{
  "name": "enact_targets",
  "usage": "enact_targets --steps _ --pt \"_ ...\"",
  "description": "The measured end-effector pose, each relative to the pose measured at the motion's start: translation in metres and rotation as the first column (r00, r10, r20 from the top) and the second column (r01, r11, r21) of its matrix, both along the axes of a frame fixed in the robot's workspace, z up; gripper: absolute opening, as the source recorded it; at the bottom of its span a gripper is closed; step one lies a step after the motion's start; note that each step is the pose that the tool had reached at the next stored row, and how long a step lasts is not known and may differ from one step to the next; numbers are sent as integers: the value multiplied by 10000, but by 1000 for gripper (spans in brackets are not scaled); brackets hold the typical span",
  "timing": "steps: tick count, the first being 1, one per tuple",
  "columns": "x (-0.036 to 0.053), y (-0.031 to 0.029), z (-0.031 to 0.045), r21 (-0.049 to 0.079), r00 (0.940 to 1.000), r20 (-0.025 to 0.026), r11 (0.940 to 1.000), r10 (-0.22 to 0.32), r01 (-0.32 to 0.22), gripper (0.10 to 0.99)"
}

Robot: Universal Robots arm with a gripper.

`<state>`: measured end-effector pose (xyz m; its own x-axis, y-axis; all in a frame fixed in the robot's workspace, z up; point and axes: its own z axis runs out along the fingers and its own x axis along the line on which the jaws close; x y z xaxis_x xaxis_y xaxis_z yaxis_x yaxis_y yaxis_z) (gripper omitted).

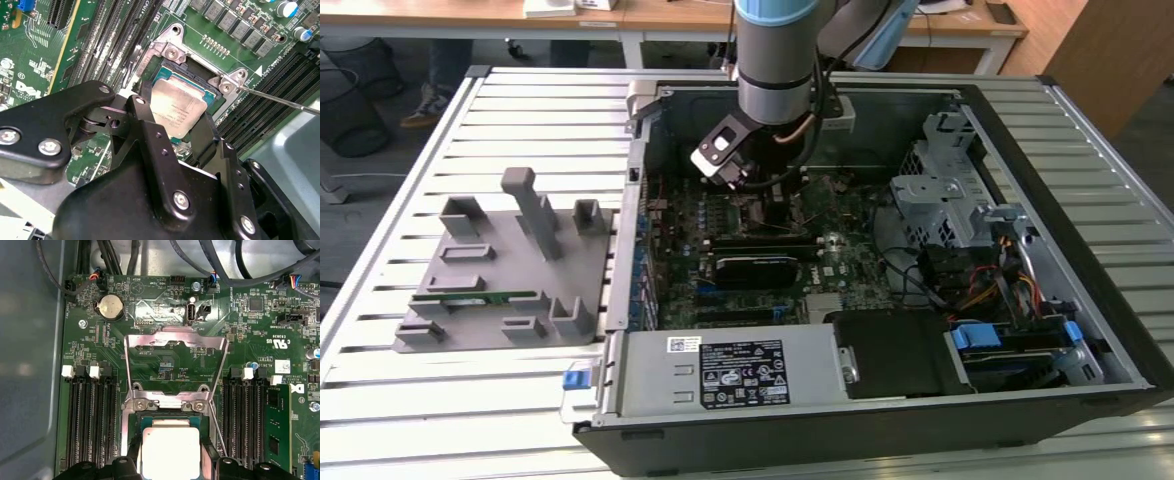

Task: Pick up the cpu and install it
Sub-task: 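Place the cpu into insertion slot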

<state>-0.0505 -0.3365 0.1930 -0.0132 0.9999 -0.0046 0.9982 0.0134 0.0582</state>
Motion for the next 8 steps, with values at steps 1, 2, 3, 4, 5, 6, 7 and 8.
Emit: enact_targets --steps 1,2,3,4,5,6,7,8 --pt "0 0 -4 0 10000 -1 10000 -1 1 545" --pt "0 0 -6 -1 10000 -2 10000 -2 2 545" --pt "0 -1 -7 -3 10000 -4 10000 -2 2 545" --pt "0 0 -9 -2 10000 -3 10000 -2 2 545" --pt "0 0 -11 0 10000 -2 10000 -1 1 545" --pt "0 0 -13 -1 10000 -2 10000 -1 1 545" --pt "0 0 -15 -1 10000 -2 10000 -1 1 545" --pt "0 0 -17 -1 10000 -3 10000 -1 1 545"
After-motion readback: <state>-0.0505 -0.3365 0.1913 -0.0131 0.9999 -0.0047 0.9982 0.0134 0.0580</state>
